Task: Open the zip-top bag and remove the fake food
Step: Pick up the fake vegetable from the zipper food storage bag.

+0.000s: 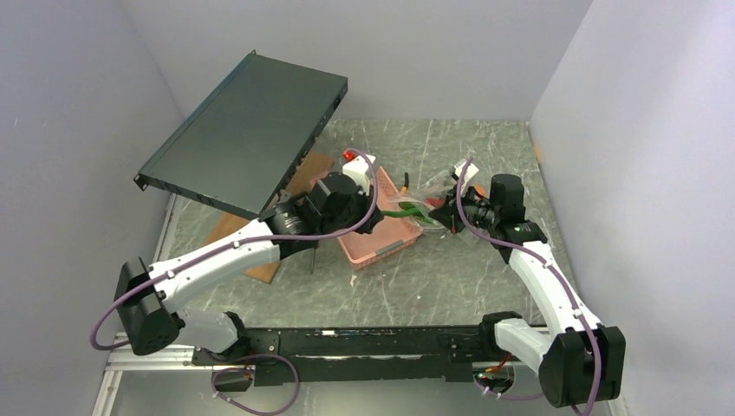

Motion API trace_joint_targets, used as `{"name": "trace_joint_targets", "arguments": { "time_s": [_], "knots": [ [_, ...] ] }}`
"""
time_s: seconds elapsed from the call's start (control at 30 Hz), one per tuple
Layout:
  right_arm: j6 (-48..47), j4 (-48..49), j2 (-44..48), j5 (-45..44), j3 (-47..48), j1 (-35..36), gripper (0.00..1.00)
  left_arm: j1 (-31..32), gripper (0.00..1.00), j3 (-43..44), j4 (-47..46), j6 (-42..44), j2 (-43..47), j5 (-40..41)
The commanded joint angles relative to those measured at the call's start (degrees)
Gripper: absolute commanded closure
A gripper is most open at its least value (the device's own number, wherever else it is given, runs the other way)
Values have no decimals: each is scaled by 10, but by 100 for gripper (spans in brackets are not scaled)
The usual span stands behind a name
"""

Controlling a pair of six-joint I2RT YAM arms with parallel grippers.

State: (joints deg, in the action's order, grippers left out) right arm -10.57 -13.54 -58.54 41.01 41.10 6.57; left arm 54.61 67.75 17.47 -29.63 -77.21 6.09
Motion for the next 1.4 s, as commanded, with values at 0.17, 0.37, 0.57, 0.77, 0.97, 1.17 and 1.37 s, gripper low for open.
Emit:
{"name": "trace_joint_targets", "arguments": {
  "time_s": [0.17, 0.37, 0.57, 0.77, 0.97, 1.17, 1.37],
  "knots": [
    [-12, 5, 0, 7, 16, -8, 100, 7, 100, -16, 30, 23, 70, -1],
    [-12, 4, -1, 7, 17, -10, 100, 7, 100, -49, 39, 28, 118, -1],
    [-14, 2, -1, 7, 18, -11, 100, 7, 100, -74, 53, 37, 173, 1],
    [-16, 1, -2, 8, 18, -10, 100, 7, 100, -108, 46, 37, 235, -7],
    [-19, -2, -3, 7, 19, -11, 100, 7, 100, -153, 52, 26, 302, 3],
    [-23, -3, -5, 9, 19, -11, 100, 7, 100, -185, 48, 18, 363, 15],
    [-25, -5, -4, 7, 19, -12, 100, 7, 100, -210, 55, 10, 408, 35]
  ]
}}
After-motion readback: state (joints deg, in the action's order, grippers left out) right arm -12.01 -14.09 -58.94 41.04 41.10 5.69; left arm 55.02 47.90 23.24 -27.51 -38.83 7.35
